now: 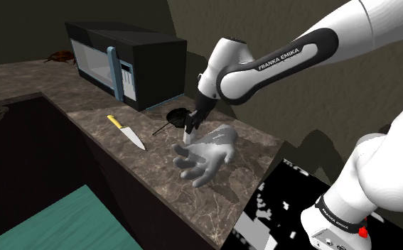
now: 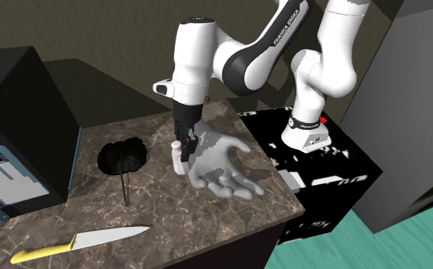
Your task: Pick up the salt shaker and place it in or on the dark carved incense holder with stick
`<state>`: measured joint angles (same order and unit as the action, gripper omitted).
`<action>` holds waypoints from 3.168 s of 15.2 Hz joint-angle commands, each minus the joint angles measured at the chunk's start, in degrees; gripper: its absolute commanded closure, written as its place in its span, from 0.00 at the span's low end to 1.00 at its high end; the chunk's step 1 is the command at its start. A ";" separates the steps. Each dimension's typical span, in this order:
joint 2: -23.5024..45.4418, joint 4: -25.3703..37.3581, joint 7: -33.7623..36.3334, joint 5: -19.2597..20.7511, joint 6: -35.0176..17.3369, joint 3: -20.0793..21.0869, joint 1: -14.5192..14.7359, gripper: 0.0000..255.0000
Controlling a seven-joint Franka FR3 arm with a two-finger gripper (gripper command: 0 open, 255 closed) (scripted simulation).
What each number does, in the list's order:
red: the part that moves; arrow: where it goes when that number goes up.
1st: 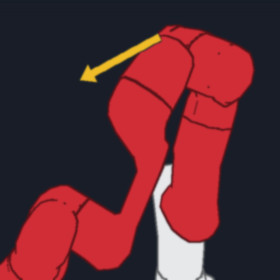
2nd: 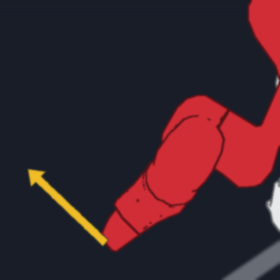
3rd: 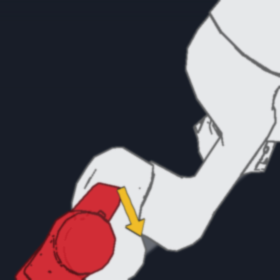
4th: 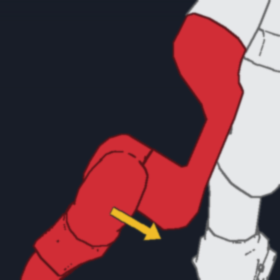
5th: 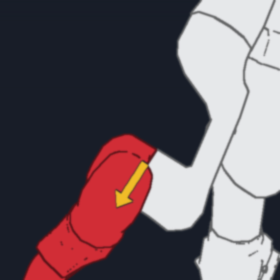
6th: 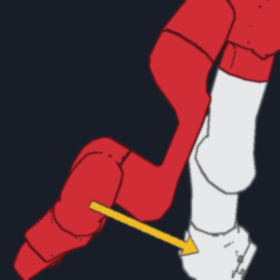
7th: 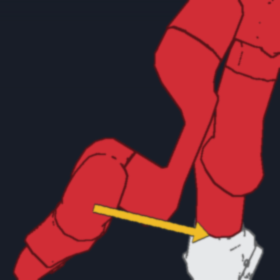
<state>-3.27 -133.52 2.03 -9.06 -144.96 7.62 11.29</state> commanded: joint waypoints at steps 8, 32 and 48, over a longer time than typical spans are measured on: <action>-3.64 3.51 0.64 0.46 7.15 -0.25 -0.25 1.00; 25.49 39.39 -12.43 -0.75 15.57 -6.03 -7.54 1.00; 28.15 36.21 -13.53 -1.41 9.78 -5.77 -7.60 1.00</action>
<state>24.89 -97.31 -11.49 -10.48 -135.17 1.85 3.69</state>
